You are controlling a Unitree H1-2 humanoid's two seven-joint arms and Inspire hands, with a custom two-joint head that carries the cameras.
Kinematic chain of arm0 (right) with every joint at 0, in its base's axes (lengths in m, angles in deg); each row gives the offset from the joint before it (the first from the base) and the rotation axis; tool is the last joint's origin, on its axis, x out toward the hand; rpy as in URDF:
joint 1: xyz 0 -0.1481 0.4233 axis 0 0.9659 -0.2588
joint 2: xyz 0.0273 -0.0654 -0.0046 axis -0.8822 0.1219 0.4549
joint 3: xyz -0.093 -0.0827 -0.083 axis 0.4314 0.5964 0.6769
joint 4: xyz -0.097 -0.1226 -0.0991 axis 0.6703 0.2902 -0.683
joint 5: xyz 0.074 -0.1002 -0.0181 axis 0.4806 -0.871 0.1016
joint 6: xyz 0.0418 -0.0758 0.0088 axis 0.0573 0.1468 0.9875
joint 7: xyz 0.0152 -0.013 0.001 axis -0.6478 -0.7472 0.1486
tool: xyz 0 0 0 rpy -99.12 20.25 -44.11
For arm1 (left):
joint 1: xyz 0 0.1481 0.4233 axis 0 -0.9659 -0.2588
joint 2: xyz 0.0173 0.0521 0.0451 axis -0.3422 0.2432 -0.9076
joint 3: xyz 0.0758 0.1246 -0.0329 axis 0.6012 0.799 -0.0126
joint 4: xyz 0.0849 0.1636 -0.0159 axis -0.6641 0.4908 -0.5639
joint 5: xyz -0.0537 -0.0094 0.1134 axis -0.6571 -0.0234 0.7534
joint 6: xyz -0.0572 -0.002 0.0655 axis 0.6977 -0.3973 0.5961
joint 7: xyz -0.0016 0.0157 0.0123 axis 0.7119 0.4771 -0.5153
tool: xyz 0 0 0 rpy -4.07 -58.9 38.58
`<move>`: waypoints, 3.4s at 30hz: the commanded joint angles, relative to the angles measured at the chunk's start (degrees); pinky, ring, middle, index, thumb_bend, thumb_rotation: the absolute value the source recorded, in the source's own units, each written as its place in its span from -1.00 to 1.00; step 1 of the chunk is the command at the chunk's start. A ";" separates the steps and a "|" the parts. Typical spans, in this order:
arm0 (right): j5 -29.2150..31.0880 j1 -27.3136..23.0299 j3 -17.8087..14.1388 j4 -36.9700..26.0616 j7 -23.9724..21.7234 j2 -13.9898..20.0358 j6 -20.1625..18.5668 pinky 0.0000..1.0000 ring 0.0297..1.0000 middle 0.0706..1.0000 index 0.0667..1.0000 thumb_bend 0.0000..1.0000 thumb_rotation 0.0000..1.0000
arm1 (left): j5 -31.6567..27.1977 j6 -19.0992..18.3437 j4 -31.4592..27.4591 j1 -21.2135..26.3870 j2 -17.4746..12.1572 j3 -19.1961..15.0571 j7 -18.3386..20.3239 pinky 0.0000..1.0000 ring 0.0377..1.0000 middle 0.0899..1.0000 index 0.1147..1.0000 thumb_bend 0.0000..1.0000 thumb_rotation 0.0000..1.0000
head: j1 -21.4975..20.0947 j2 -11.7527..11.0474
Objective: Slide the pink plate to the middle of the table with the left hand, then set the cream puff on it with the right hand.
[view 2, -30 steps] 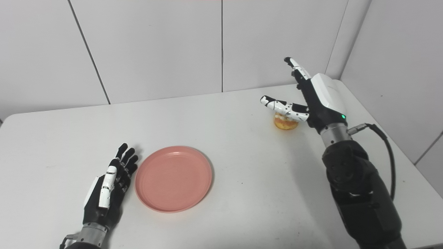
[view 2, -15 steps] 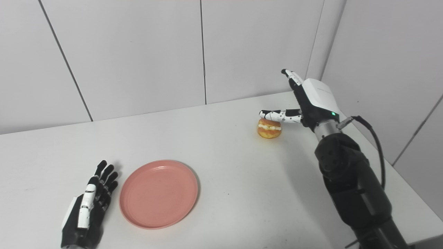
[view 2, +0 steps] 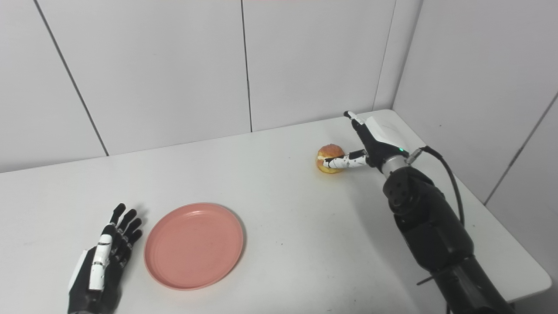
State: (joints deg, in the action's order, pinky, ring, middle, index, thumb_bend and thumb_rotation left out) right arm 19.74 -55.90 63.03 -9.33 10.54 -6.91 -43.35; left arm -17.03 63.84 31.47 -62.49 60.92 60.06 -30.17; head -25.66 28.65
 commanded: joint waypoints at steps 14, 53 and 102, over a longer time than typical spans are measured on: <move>2.52 -9.90 3.71 15.06 4.11 0.04 6.00 0.62 0.89 0.93 0.90 0.68 -0.24 | -0.04 0.11 3.03 -4.66 -0.77 -0.33 0.61 0.97 0.93 0.94 0.94 -0.21 1.00 | 0.47 1.12; 3.67 -15.75 8.99 23.36 -0.04 0.62 4.04 0.69 0.88 0.92 0.89 0.70 -0.30 | 0.92 -3.62 -2.07 -5.56 -0.32 0.38 -0.47 0.98 0.94 0.95 0.96 -0.26 1.00 | 1.61 3.86; 1.86 -15.63 12.55 32.20 8.08 0.33 5.41 -0.29 -0.19 -0.20 0.02 0.04 -1.00 | 0.78 -4.15 -2.53 -5.34 -0.29 0.33 -0.54 0.98 0.94 0.95 0.96 -0.20 1.00 | 2.34 4.74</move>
State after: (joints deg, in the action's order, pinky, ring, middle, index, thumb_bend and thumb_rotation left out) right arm 22.55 -70.74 75.25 23.24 17.91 -7.71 -39.49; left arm -16.63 60.70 26.92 -65.28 60.52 60.40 -30.43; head -23.38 33.31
